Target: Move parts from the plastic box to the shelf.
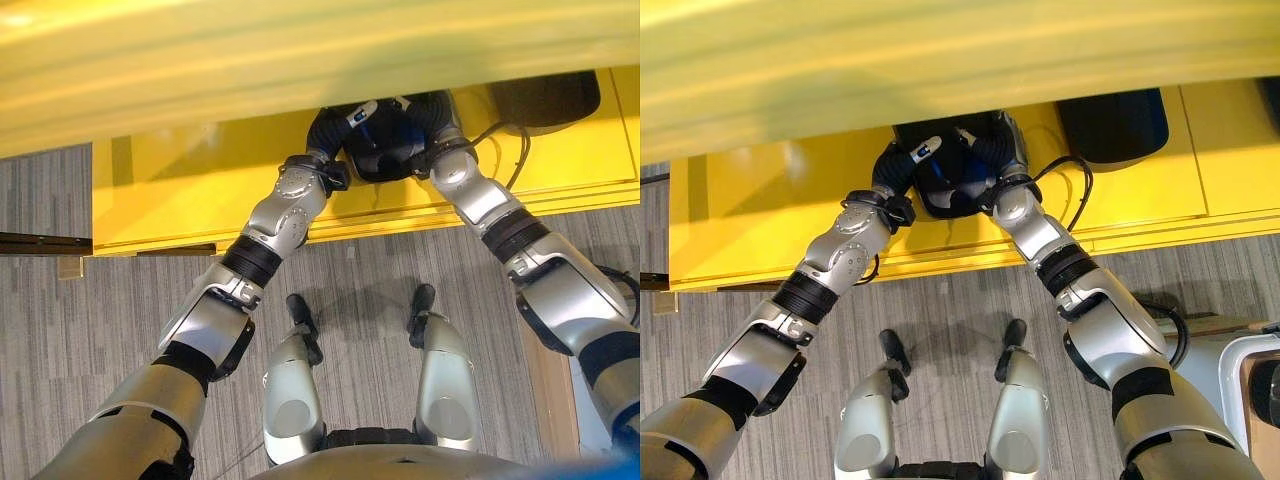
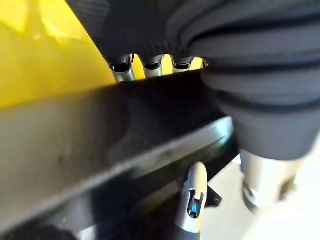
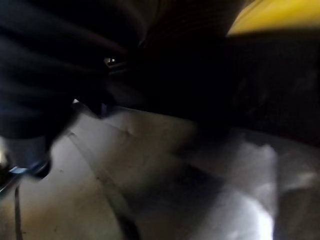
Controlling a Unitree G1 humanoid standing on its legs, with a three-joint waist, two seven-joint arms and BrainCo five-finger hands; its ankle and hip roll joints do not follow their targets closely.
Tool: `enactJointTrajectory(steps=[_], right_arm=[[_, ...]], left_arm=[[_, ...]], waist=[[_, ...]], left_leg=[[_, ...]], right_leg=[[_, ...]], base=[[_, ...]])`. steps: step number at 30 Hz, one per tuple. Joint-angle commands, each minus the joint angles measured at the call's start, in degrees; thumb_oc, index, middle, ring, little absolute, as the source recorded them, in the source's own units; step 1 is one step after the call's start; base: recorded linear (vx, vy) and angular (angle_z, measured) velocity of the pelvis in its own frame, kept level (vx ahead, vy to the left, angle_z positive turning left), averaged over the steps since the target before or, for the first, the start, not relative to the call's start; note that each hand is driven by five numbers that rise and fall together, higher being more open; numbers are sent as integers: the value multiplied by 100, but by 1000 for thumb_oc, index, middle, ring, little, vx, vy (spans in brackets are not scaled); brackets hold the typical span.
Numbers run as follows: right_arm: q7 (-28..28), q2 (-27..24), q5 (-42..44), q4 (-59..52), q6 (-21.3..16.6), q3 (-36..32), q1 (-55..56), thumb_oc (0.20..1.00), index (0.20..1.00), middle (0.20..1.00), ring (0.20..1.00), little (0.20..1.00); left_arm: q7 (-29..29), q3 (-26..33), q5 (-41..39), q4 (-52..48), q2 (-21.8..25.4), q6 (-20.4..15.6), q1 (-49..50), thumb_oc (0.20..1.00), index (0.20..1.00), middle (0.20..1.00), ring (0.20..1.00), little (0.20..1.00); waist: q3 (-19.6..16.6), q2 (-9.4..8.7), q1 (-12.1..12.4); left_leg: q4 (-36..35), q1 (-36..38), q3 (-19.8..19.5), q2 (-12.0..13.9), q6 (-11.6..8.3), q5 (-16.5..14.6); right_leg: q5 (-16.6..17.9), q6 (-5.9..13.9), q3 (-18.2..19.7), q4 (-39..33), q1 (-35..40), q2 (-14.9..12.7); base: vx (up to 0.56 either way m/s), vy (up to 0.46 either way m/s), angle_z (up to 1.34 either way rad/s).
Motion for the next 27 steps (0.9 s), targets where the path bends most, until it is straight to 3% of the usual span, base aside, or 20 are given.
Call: enactJointTrajectory(steps=[1,7,13,17,18,20,22,27], right_arm=[[-240,494,-221,-144,-256,-50,-813,1000,1000,1000,1000,1000],[-495,638,-266,-318,-103,-192,-656,1000,1000,1000,1000,1000],[-500,697,-114,-435,93,-198,-605,1000,1000,1000,1000,1000],[-40,120,221,-1245,527,-532,-373,1000,1000,1000,1000,1000],[18,48,421,-1307,490,-545,-336,1000,1000,1000,1000,1000],[-108,210,425,-1165,565,-481,-335,1000,1000,1000,1000,1000],[-183,556,325,-834,806,-395,-346,1000,1000,1000,1000,1000],[-518,839,295,-172,867,-122,-363,1000,1000,1000,1000,1000]], left_arm=[[113,-235,442,-625,-139,-622,-585,1000,1000,1000,1000,1000],[745,-163,1474,-709,16,-760,-598,1000,1000,1000,1000,1000],[1055,-102,1949,-708,273,-797,-766,1000,1000,1000,1000,1000],[1083,107,2293,-913,709,-615,-782,1000,1000,1000,1000,1000],[1162,104,2335,-1033,809,-520,-800,1000,1000,1000,1000,1000],[1320,63,2584,-1072,822,-388,-863,1000,1000,1000,1000,1000],[1440,-39,2748,-831,764,-461,-1020,1000,1000,1000,1000,1000],[1387,-171,2543,-528,894,-615,-1302,1000,1000,1000,1000,1000]], waist=[[6,-90,171],[4,-97,212],[-15,-72,229],[-30,-154,141],[-32,-170,122],[-47,-146,119],[-67,-95,138],[-91,-5,179]], left_leg=[[52,-117,-128,-60,-44,-101],[45,-24,-150,-92,-30,-128],[-12,-3,-79,-53,9,-12],[-15,55,46,5,-28,-42],[-21,66,38,11,-34,-41],[-35,71,-4,-2,-34,-17],[-20,71,-44,-30,-21,-20],[-13,89,-48,-62,-5,-39]], right_leg=[[-469,100,-36,303,17,382],[-510,91,-75,344,107,362],[-371,22,-110,227,130,377],[-394,35,-82,219,140,378],[-412,53,-78,222,143,387],[-398,55,-66,213,145,412],[-397,33,-66,244,146,396],[-378,11,-83,221,175,345]], base=[[0,0,0],[9,-7,3],[-24,-4,2],[0,0,0],[0,0,0],[14,11,-2],[29,33,-3],[3,6,0]])
